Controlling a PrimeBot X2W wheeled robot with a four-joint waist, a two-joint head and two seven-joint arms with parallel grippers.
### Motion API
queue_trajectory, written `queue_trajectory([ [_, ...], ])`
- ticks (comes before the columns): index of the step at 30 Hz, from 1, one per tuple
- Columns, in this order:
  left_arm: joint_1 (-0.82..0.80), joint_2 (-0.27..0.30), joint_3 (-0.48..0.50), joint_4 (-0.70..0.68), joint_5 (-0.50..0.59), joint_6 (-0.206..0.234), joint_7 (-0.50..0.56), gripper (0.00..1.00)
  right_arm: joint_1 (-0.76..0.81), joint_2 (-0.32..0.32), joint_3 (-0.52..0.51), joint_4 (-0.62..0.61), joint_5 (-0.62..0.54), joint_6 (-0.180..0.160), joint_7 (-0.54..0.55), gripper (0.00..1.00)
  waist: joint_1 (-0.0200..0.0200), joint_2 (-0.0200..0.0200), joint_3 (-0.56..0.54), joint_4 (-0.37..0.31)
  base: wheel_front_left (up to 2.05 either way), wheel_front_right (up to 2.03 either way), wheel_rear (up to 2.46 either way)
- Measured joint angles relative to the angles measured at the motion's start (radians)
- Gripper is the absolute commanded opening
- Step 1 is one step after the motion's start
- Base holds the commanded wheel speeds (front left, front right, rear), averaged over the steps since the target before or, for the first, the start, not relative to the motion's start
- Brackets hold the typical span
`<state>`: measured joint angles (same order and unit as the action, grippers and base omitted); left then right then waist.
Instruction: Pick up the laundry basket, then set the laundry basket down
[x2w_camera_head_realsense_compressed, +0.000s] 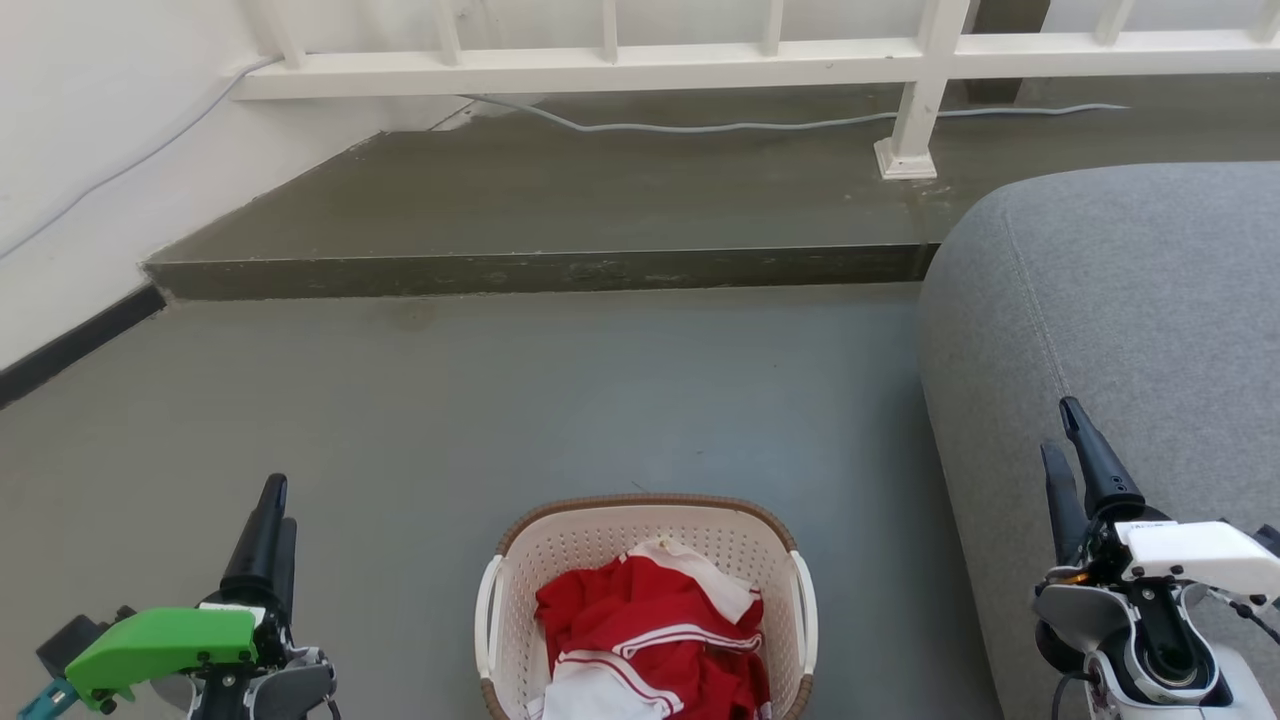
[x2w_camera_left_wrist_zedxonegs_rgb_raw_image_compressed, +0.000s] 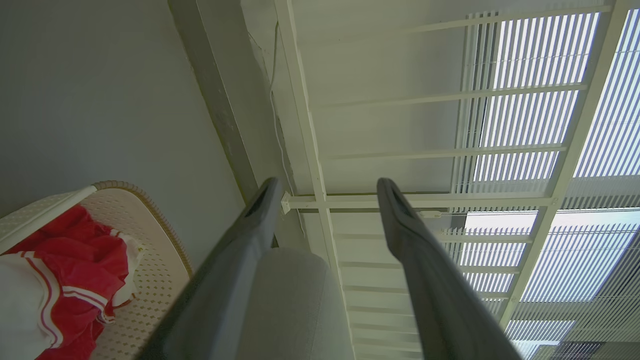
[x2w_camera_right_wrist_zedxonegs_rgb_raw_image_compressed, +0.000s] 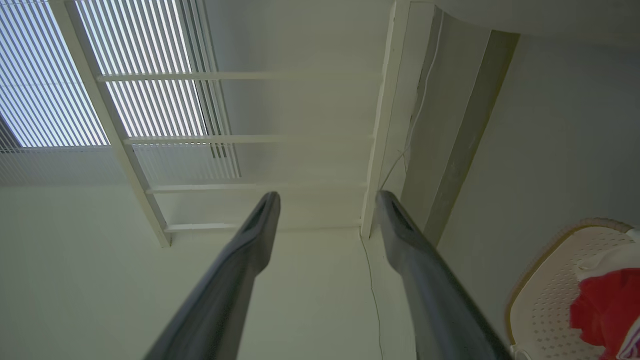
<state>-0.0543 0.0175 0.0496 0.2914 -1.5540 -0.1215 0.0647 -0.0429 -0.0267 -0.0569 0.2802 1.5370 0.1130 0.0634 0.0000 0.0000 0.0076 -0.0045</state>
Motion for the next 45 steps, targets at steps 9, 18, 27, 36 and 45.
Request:
queue_trajectory([
  [9,-0.002,0.035,-0.051,-0.025,0.096,0.000,-0.041,1.00,-0.006,-0.018,0.055,-0.022,-0.079,0.000,-0.045,1.00,0.0000,0.0000,0.003,-0.007,0.00,0.00,0.00],
  [18,-0.003,0.070,-0.106,-0.039,0.217,0.000,-0.076,1.00,-0.012,-0.040,0.093,-0.031,-0.174,0.000,-0.074,1.00,0.0000,0.0000,0.006,-0.014,0.00,0.00,0.00],
  [27,-0.008,0.091,-0.146,-0.037,0.356,0.000,-0.104,1.00,-0.019,-0.049,0.119,-0.030,-0.290,0.001,-0.107,1.00,0.0000,0.0000,0.009,-0.021,0.00,0.00,0.00],
  [36,-0.019,0.092,-0.151,-0.043,0.500,0.018,-0.137,1.00,-0.041,-0.074,0.169,-0.032,-0.468,0.000,-0.135,1.00,0.0000,0.0000,0.010,-0.024,0.00,0.00,0.00],
  [45,-0.027,0.091,-0.175,-0.052,0.630,0.025,-0.166,1.00,-0.054,-0.075,0.209,-0.033,-0.607,-0.020,-0.169,1.00,0.0000,0.0000,0.011,-0.028,0.00,0.00,0.00],
])
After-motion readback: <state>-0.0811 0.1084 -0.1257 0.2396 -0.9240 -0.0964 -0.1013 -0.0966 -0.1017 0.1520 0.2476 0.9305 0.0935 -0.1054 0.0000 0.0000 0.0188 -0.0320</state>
